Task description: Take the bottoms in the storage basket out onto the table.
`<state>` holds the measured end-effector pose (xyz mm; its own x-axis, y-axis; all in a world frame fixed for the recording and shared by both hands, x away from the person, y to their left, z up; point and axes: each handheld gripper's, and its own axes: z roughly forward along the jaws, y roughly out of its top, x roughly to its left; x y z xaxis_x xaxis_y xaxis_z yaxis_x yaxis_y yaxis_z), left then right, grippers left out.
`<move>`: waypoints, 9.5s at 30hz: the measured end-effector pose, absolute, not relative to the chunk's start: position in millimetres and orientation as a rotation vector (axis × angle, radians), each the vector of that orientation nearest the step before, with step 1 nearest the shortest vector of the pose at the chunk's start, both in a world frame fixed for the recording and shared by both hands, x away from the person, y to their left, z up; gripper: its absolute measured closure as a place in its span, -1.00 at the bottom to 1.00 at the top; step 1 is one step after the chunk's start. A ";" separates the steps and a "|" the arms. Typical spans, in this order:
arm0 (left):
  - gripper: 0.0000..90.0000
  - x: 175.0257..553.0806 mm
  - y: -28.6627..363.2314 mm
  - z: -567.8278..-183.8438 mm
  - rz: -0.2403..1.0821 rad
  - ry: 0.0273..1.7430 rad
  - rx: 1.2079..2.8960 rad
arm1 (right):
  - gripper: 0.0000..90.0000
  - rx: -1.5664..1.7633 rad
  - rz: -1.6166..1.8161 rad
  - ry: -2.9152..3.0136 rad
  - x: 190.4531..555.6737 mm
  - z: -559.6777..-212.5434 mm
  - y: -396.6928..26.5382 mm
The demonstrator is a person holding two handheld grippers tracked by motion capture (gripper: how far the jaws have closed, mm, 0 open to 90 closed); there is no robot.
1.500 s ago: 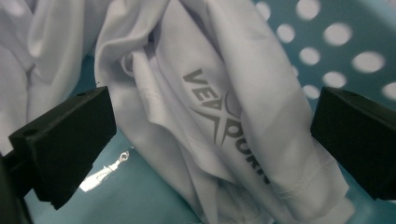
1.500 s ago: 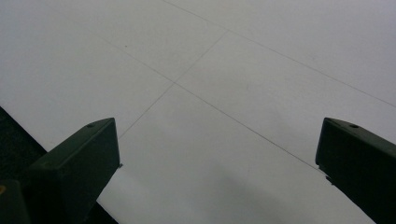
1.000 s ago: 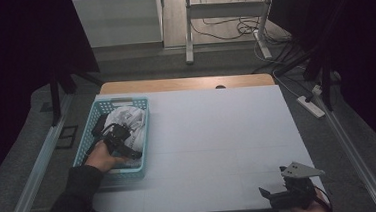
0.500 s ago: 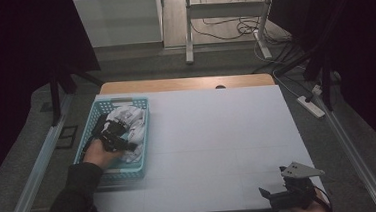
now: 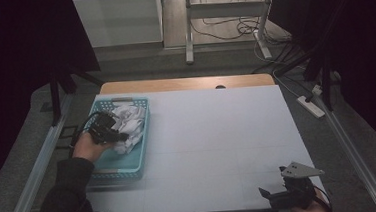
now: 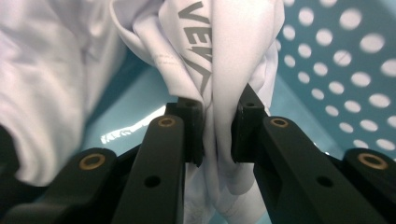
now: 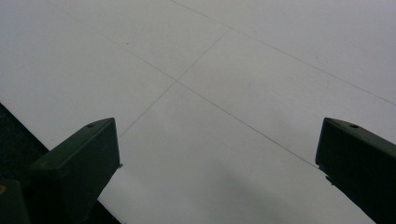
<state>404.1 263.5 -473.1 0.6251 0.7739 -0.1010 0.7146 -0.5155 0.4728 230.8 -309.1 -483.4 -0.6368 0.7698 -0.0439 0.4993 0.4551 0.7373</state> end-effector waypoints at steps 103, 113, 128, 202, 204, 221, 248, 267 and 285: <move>0.66 444.8 274.7 -448.8 0.229 1.350 2.294 | -1.00 1.055 0.981 2.359 231.1 -484.1 -307.1; 0.66 435.2 275.6 -432.9 0.235 1.322 2.259 | -1.00 1.057 0.981 2.356 231.0 -484.0 -307.2; 0.66 420.6 263.2 -399.4 0.267 1.227 2.235 | -1.00 1.064 0.987 2.345 230.9 -483.7 -308.1; 0.65 421.0 115.9 -366.1 0.177 0.848 2.317 | -1.00 1.062 0.996 2.342 230.1 -483.2 -309.1; 0.65 421.5 112.4 -368.9 0.172 0.844 2.323 | -1.00 1.061 0.997 2.342 230.0 -483.2 -309.1; 0.65 428.4 89.7 -404.3 0.121 0.870 2.348 | -1.00 1.062 0.998 2.342 230.1 -483.3 -309.1; 0.63 445.4 68.8 -464.4 0.006 0.965 2.410 | -1.00 1.061 0.995 2.342 230.1 -483.4 -309.0; 0.60 452.0 60.8 -485.3 -0.011 0.963 2.409 | -1.00 1.060 0.994 2.343 229.9 -483.4 -309.1; 0.48 451.8 47.2 -503.0 0.083 0.941 2.480 | -1.00 1.056 0.990 2.347 229.5 -483.5 -308.9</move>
<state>451.8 47.2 -503.0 0.7612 0.6389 -0.1111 0.6095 -0.6464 0.4590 229.5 -308.9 -483.5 -0.6443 0.7629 -0.0544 0.4935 0.4689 0.7325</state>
